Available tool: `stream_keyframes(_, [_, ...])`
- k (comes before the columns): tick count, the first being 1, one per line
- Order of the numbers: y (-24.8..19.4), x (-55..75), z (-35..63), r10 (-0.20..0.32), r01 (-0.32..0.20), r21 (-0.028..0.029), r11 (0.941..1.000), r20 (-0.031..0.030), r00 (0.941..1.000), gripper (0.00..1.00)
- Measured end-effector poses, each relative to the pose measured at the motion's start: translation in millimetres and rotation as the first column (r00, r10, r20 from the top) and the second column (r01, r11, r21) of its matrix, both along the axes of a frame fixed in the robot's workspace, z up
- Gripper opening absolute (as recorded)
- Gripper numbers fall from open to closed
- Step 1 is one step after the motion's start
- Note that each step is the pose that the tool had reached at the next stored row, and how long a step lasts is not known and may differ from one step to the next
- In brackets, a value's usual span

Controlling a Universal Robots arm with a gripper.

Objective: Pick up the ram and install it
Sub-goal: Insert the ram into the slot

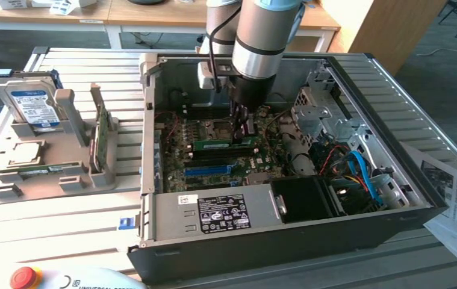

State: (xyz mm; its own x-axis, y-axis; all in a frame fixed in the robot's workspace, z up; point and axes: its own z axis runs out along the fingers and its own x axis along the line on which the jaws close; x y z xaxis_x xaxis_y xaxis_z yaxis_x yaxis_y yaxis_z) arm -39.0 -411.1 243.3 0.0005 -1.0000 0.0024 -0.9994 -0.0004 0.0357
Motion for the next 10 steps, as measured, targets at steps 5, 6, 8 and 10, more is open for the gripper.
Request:
stream_keyframes(5, [0.0, 0.7, 0.0, 0.0, 0.0, 0.0, 1.0, 0.0, 1.0, 0.12])
stream_keyframes(6, [0.0, 0.7, 0.0, 0.0, 0.0, 0.0, 1.0, 0.0, 1.0, 0.12])
stream_keyframes(8, [0.1, 0.7, -0.3, 0.0, 0.0, 0.0001, 1.0, 0.0, 1.0, 0.12])
stream_keyframes(10, [0.0, 0.7, -1.0, 0.0, 0.0, -0.0001, 1.0, 0.0, 1.0, 0.12])
